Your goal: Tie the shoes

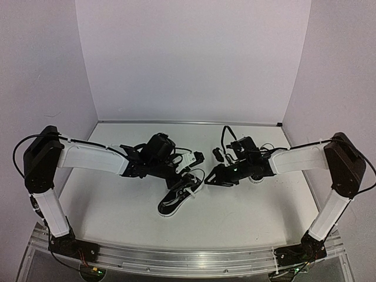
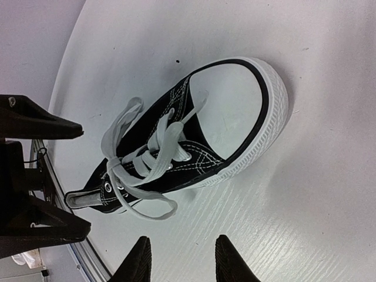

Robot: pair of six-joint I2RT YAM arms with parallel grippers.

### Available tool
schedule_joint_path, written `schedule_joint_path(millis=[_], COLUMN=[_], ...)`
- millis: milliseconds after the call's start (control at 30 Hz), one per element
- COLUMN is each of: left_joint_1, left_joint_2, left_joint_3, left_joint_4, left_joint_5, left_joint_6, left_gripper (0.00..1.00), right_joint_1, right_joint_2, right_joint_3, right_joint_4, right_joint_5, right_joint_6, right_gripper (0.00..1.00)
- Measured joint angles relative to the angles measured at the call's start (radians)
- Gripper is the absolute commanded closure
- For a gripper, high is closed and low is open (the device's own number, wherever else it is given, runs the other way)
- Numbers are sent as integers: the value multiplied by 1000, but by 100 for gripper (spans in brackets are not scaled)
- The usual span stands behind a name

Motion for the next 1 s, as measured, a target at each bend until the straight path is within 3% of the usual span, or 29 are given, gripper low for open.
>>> schedule_joint_path(millis=[167,467,700,1000], left_joint_1=[61,148,146,146], left_joint_2=[-24,-57,-57,-57], left_joint_3=[-39,-96,-117,-116], left_joint_4=[16,50,53,52], left_joint_5=[7,-62,-63,-67], left_joint_6=[-71,-204,-232,-232], left_gripper=[34,34,34,34], right_joint_1=[0,45,105,124], right_joint_2=[33,131,200,185], right_joint_3=[60,260,336,296], right_joint_4=[-12,-85,-191,-264], right_joint_5=[12,109,244,340], right_joint_6=[13,12,-32,-67], right_gripper=[57,55,58,68])
